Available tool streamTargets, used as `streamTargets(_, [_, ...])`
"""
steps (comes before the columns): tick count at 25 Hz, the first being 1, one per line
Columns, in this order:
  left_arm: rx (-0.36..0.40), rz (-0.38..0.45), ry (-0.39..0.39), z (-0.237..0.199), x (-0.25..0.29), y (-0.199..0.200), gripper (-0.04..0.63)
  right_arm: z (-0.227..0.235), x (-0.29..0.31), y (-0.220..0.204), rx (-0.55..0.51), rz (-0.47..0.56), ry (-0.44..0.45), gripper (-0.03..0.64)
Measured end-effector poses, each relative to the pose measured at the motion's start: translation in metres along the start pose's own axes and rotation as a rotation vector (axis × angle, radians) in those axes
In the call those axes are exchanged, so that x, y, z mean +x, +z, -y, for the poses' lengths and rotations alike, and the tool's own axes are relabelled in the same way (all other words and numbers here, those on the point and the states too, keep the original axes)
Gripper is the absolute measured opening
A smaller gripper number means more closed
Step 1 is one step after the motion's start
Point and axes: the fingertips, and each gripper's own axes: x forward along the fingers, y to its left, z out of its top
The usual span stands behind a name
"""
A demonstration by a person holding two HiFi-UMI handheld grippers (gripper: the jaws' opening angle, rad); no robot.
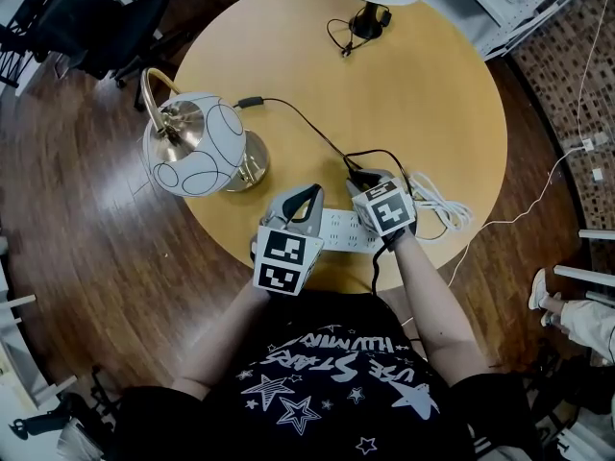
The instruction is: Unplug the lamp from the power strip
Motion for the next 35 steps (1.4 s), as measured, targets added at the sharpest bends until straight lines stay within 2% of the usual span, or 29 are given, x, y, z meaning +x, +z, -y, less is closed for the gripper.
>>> streamTargets(2, [0.002,0.001,-0.002,0.001,0.000,0.001,0.002,-0.001,-0.001,0.002,-0.015,0.011,-0.005,0.106])
streamTargets(4, [0.003,0.003,-0.001,0.001,0.000,0.002,0.002,-0.003,-0.003,0.003,0.001,0.028,0.002,0.156])
streamTargets(7, [0.003,0.008,0.004,0.000,-0.001,0.002,0.002,-0.004,-0.009,0.007,0.021,0.063,-0.003,0.178])
streamTargets(10, [0.005,0.011,0.006,0.000,-0.003,0.001,0.002,-0.010,-0.017,0.012,0.040,0.109,-0.006,0.230])
streamTargets(14, [0.005,0.017,0.007,0.001,-0.008,0.000,0.002,-0.026,-0.035,0.018,0.071,0.164,0.009,0.239])
streamTargets(17, [0.006,0.029,0.010,0.003,-0.011,0.001,0.002,-0.039,-0.055,0.026,0.089,0.244,0.014,0.189])
streamTargets(21, [0.016,0.057,0.017,0.005,-0.017,0.004,0.002,-0.040,-0.087,0.040,0.103,0.373,-0.052,0.031])
streamTargets(28, [0.037,0.094,0.017,0.015,-0.032,0.010,0.002,-0.046,-0.128,0.047,0.058,0.483,-0.101,0.009])
streamTargets(35, [0.054,0.101,0.002,0.027,-0.042,0.010,0.002,-0.052,-0.147,0.034,0.025,0.496,-0.137,0.009])
